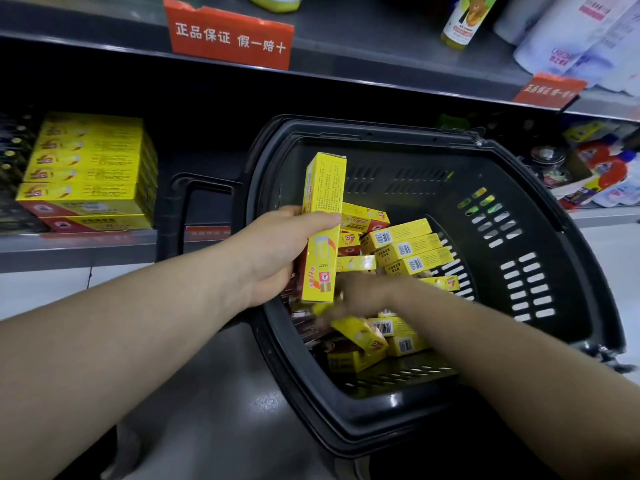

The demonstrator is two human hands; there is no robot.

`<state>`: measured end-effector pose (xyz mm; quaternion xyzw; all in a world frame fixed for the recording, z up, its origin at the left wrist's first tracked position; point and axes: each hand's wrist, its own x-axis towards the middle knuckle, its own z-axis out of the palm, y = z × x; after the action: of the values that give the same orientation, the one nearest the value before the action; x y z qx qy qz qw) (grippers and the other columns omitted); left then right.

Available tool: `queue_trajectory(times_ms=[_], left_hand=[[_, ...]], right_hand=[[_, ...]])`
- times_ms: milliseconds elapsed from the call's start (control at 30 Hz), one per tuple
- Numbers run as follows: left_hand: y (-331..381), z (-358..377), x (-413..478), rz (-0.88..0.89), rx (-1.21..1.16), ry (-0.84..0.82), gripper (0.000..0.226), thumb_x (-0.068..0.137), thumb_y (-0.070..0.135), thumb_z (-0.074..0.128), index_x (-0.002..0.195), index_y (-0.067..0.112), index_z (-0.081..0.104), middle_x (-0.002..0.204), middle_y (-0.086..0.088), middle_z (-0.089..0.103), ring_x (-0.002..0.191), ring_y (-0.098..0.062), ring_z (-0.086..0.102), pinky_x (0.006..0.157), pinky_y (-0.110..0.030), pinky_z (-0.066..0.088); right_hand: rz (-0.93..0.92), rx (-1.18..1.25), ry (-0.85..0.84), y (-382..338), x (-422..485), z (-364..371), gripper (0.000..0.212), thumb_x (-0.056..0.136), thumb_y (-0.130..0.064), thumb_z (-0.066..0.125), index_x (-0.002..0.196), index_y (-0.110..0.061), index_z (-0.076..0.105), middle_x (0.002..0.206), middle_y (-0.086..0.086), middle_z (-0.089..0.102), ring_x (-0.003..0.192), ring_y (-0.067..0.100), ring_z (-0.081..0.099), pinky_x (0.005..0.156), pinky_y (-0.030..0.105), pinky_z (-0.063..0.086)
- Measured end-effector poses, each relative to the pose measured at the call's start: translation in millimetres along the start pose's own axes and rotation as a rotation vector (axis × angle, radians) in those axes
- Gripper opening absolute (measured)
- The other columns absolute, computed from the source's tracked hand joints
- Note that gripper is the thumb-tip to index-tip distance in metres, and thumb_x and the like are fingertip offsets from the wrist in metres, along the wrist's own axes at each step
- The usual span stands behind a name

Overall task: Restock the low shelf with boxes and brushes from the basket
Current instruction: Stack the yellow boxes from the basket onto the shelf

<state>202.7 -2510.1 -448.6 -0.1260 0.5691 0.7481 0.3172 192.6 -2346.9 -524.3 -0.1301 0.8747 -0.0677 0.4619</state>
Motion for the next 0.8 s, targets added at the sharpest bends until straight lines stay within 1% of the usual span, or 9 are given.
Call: queue_trajectory(times_ms=[100, 200, 333, 467, 600, 633, 700, 767, 800], left_hand=[[-1, 0, -1, 0.012, 0.016, 0.032, 0.037, 0.086, 0.027, 0.064, 0.116, 0.008, 0.059, 0.102, -0.009, 0.071, 0.097, -0.022, 0.067, 0.088, -0.039, 0.052], [-3, 0, -1, 0.026, 0.036, 0.017, 0.031, 0.085, 0.029, 0.064, 0.11, 0.013, 0.058, 0.105, -0.007, 0.071, 0.099, -0.019, 0.066, 0.097, -0.039, 0.047], [-2, 2, -4, 0.023, 0.044, -0.042, 0.028, 0.082, 0.03, 0.065, 0.104, 0.012, 0.06, 0.102, -0.008, 0.072, 0.094, -0.018, 0.069, 0.081, -0.031, 0.055], [0, 0, -6, 0.019, 0.087, -0.035, 0.075, 0.055, 0.037, 0.074, 0.122, 0.008, 0.053, 0.108, -0.011, 0.07, 0.102, -0.024, 0.065, 0.091, -0.044, 0.051], [0, 1, -8, 0.036, 0.143, -0.051, 0.067, 0.055, 0.024, 0.076, 0.117, 0.012, 0.056, 0.101, -0.007, 0.072, 0.092, -0.02, 0.069, 0.079, -0.037, 0.055], [1, 1, -6, 0.043, 0.146, -0.035, 0.064, 0.056, 0.022, 0.076, 0.117, 0.012, 0.057, 0.101, -0.007, 0.072, 0.093, -0.02, 0.068, 0.081, -0.038, 0.054], [3, 1, -3, 0.06, 0.141, -0.006, 0.056, 0.064, 0.018, 0.076, 0.117, 0.012, 0.058, 0.102, -0.007, 0.071, 0.095, -0.021, 0.068, 0.082, -0.039, 0.053], [4, -1, -1, 0.071, 0.128, 0.02, 0.051, 0.071, 0.014, 0.074, 0.118, 0.01, 0.056, 0.103, -0.008, 0.071, 0.093, -0.021, 0.068, 0.077, -0.036, 0.055], [4, -1, 1, 0.073, 0.127, 0.024, 0.051, 0.072, 0.013, 0.074, 0.119, 0.01, 0.056, 0.103, -0.008, 0.071, 0.093, -0.021, 0.068, 0.075, -0.035, 0.055]], right_hand=[[0.071, 0.418, 0.291, 4, -37, -44, 0.088, 0.071, -0.077, 0.043, 0.138, -0.02, 0.043, 0.14, 0.003, 0.049, 0.125, 0.022, 0.048, 0.106, 0.041, 0.037], [-0.06, 0.854, 0.451, 2, -62, -62, 0.066, 0.066, -0.082, 0.046, 0.108, -0.033, 0.061, 0.11, -0.014, 0.068, 0.112, 0.011, 0.059, 0.109, 0.044, 0.034], [-0.087, 0.901, 0.577, -14, -60, -61, 0.08, 0.072, -0.077, 0.048, 0.13, -0.022, 0.052, 0.123, -0.005, 0.063, 0.113, 0.013, 0.06, 0.102, 0.042, 0.043], [-0.05, 0.799, 0.661, -19, -56, -57, 0.064, 0.081, -0.073, 0.041, 0.115, -0.019, 0.049, 0.093, -0.022, 0.06, 0.083, -0.013, 0.058, 0.074, 0.016, 0.043], [-0.096, 0.895, 0.534, -15, -52, -54, 0.091, 0.073, -0.084, 0.03, 0.139, -0.023, 0.041, 0.137, 0.0, 0.052, 0.126, 0.02, 0.049, 0.107, 0.049, 0.037], [-0.151, 0.994, 0.461, -10, -52, -55, 0.088, 0.073, -0.084, 0.03, 0.137, -0.026, 0.046, 0.137, 0.002, 0.053, 0.127, 0.022, 0.05, 0.106, 0.048, 0.04], [-0.176, 1.037, 0.309, 1, -51, -52, 0.062, 0.081, -0.075, 0.033, 0.117, -0.032, 0.061, 0.118, -0.002, 0.066, 0.11, 0.017, 0.062, 0.091, 0.03, 0.053], [-0.053, 0.65, 0.111, 11, -45, -38, 0.041, 0.09, -0.062, 0.039, 0.11, -0.035, 0.063, 0.104, -0.012, 0.069, 0.099, 0.01, 0.065, 0.078, 0.017, 0.052], [0.012, 0.366, -0.023, 15, -37, -26, 0.038, 0.093, -0.054, 0.042, 0.118, -0.031, 0.058, 0.111, -0.011, 0.065, 0.105, 0.013, 0.061, 0.083, 0.022, 0.049]])
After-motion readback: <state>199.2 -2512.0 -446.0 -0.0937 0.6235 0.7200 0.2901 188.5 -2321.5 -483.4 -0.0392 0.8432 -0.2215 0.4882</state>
